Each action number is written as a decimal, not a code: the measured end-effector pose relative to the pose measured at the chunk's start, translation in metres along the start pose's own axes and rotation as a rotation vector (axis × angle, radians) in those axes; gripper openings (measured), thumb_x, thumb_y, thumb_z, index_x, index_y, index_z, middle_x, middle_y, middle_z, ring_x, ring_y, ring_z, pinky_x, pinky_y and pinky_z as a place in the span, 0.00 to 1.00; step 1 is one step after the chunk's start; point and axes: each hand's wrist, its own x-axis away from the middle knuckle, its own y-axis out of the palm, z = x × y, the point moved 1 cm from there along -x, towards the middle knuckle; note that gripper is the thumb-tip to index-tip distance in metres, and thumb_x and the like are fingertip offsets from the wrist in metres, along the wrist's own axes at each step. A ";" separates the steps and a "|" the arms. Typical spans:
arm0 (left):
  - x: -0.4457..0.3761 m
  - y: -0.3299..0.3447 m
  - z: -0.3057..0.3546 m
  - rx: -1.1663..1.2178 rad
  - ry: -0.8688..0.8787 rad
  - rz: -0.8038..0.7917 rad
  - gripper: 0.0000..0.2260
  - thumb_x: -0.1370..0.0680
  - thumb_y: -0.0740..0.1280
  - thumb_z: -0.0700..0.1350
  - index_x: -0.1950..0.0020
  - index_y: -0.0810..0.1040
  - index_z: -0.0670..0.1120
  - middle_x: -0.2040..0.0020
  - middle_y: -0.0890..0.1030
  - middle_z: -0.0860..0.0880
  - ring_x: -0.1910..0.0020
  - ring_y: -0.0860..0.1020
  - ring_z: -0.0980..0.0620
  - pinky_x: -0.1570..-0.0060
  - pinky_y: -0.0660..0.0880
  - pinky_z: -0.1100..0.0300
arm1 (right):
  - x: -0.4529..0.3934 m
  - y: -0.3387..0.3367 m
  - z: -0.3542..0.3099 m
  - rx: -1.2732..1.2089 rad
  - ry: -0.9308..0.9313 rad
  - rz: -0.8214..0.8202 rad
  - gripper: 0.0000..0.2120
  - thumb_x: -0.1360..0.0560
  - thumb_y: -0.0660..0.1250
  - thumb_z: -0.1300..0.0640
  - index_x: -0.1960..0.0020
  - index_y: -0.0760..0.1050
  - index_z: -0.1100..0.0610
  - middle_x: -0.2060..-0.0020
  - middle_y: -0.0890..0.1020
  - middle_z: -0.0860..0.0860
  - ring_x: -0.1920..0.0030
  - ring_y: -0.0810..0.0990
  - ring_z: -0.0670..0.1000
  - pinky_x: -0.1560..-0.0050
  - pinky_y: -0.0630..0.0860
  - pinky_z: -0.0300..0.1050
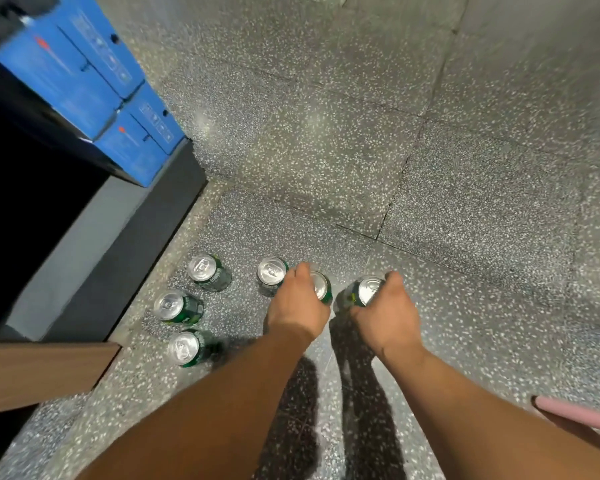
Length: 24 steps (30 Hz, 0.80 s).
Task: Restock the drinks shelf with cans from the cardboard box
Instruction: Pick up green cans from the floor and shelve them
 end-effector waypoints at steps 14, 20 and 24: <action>0.265 -0.363 0.072 0.270 -0.245 0.183 0.30 0.30 0.74 0.47 0.32 0.63 0.51 0.37 0.74 0.49 0.38 0.77 0.44 0.40 0.75 0.51 | 0.257 -0.280 -0.249 -0.101 -0.397 -0.117 0.34 0.32 0.75 0.54 0.31 0.64 0.58 0.42 0.70 0.54 0.47 0.70 0.52 0.50 0.67 0.44; 0.403 -0.543 0.088 0.416 -0.292 0.538 0.23 0.35 0.71 0.51 0.43 0.69 0.51 0.48 0.76 0.51 0.45 0.77 0.46 0.47 0.74 0.53 | 0.374 -0.389 -0.381 -0.164 -0.664 -0.191 0.33 0.35 0.76 0.55 0.34 0.67 0.56 0.45 0.70 0.51 0.41 0.72 0.56 0.45 0.68 0.47; 0.498 -0.663 0.087 0.444 -0.343 0.807 0.28 0.34 0.74 0.52 0.36 0.69 0.53 0.44 0.80 0.51 0.43 0.79 0.46 0.48 0.76 0.55 | 0.465 -0.440 -0.470 -0.252 -0.852 -0.224 0.36 0.37 0.76 0.54 0.33 0.68 0.57 0.41 0.73 0.54 0.38 0.73 0.57 0.42 0.71 0.50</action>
